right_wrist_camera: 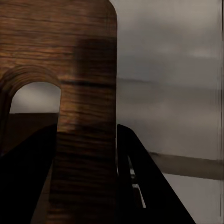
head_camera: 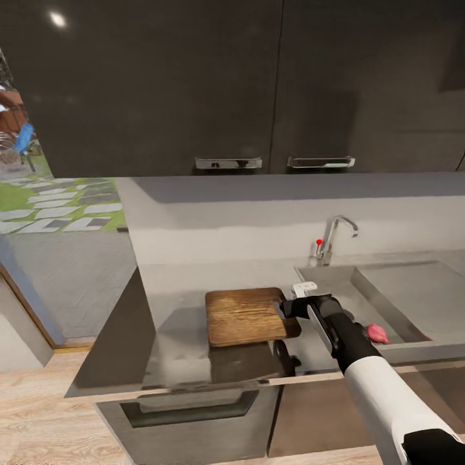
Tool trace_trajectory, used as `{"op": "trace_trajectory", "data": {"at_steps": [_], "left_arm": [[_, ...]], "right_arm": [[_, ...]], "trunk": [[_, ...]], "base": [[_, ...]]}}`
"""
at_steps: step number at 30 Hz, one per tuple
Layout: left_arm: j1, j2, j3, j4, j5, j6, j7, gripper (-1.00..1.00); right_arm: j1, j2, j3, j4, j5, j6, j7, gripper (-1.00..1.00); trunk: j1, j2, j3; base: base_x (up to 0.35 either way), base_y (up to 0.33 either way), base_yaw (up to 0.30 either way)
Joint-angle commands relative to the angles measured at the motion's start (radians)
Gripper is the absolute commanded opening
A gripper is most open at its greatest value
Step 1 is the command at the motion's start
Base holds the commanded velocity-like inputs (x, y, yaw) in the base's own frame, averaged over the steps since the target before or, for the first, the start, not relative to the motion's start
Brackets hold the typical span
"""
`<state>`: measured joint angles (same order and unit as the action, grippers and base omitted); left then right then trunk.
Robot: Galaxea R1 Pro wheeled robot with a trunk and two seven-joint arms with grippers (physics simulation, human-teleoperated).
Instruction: In the kitchen, take the Vidalia onion out of the sink, dice it on the chopping board with the paring knife, put the diced onion into the bowl on the countertop, then place both the paring knife and the chopping board into the sink.
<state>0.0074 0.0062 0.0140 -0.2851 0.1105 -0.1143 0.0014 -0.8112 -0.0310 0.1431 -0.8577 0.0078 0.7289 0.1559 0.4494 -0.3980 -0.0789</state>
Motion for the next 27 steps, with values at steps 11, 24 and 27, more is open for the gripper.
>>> {"op": "trace_trajectory", "data": {"at_steps": [11,24,27], "left_arm": [[0.0,0.0,0.0,-0.002,0.009,-0.001,0.0,1.0],[0.0,0.0,0.0,-0.002,0.009,-0.001,0.0,1.0],[0.0,0.0,0.0,-0.002,0.009,-0.001,0.0,1.0]], "right_arm": [[-0.001,-0.004,0.002,-0.001,0.004,0.004,0.002,-1.0],[-0.001,0.0,-0.003,0.024,0.006,0.004,-0.03,-1.0],[-0.001,0.002,-0.003,0.026,0.006,0.002,-0.031,-1.0]], "trunk": [[0.001,-0.002,-0.002],[0.001,-0.002,-0.002],[0.001,-0.002,-0.002]], "base": [[0.0,-0.135,0.009],[0.0,-0.047,0.0],[0.0,0.0,0.0]]}}
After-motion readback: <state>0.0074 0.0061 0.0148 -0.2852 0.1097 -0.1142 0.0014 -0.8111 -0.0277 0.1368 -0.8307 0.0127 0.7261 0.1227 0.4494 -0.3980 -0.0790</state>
